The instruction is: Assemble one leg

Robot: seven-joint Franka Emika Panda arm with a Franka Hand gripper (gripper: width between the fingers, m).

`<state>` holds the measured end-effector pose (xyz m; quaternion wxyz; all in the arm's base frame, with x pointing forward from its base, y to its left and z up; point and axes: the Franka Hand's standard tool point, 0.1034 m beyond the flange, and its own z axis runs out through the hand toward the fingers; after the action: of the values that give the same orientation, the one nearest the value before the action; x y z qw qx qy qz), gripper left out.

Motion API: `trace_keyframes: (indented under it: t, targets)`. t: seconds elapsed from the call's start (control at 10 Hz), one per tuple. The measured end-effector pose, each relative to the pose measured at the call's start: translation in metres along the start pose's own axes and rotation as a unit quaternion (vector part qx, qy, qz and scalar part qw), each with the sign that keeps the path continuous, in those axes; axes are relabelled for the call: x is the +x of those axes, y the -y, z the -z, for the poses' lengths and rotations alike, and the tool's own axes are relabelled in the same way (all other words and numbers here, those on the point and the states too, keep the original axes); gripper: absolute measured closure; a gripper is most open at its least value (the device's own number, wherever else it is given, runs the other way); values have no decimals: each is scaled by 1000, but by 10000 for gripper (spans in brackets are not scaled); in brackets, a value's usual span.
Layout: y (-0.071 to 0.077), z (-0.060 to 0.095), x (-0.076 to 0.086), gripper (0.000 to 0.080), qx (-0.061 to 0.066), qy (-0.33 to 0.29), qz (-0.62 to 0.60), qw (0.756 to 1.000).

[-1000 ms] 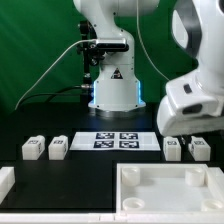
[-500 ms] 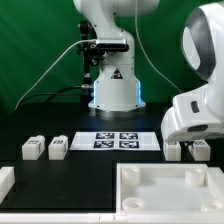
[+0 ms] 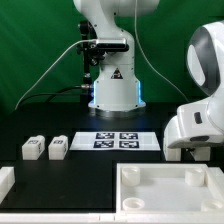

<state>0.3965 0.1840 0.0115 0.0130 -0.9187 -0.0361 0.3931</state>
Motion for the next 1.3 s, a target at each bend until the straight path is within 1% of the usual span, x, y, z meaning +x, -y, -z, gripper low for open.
trace_keyframes:
  t: [0.1,0.3,0.4,1.0,1.1,1.2,1.3]
  targets:
    - [0,0,0,150,0,0,0,1000]
    - [0,0,0,420,0,0,0,1000]
    - [0,0,0,509,0,0,0,1000]
    - [0,0,0,509,0,0,0,1000]
    - [-5,5,0,509,0,-2,14,1000]
    - [-15,22,0,509,1,-15,31,999]
    - [-28,47,-4,508,4,-22,50,998]
